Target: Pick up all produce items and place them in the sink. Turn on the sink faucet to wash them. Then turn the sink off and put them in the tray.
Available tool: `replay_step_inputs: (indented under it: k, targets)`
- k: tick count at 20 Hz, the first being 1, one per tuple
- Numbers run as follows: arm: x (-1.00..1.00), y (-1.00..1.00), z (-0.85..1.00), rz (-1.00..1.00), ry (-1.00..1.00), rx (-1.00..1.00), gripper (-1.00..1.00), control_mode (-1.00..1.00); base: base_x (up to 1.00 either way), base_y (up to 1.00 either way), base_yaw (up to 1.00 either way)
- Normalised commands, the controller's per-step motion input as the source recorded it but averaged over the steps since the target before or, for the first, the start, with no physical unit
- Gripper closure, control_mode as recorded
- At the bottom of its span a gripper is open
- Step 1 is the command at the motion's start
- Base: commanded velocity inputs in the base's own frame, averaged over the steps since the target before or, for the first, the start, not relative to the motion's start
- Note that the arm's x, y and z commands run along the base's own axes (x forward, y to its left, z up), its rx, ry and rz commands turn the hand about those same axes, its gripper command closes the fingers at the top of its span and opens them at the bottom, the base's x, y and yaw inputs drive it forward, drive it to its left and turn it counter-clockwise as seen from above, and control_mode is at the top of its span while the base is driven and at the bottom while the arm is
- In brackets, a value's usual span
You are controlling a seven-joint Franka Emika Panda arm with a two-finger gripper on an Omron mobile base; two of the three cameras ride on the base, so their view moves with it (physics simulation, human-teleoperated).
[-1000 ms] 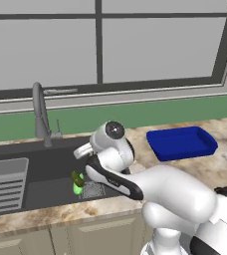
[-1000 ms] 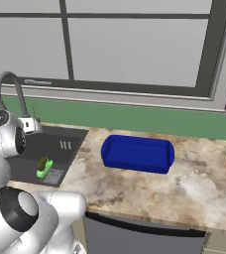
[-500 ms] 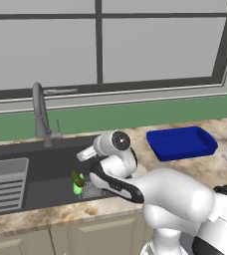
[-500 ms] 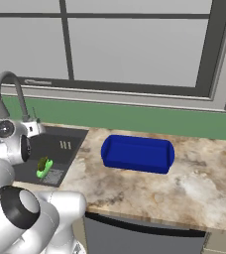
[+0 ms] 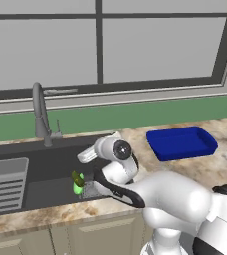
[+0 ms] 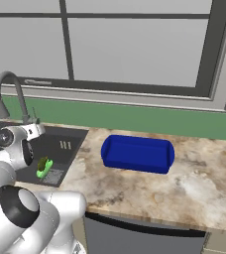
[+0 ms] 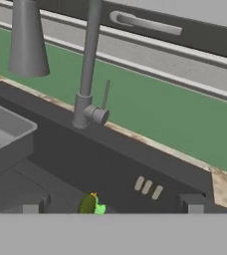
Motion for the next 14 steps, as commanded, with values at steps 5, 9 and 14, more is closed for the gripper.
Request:
replay_step_inputs:
  k: [5,9,14]
  targets:
    - [0.13,0.16,0.38,0.0,-0.03,-0.01,-1.0,-1.0,0.0,0.0,0.0]
    - [0.1,0.04,0.65,0.0,0.02,0.0,-1.0,-1.0,0.0,0.0,0.0]
    - [0.18,0.09,0.2,0.01,0.01,0.0,-1.0,-1.0,0.0,0.0,0.0]
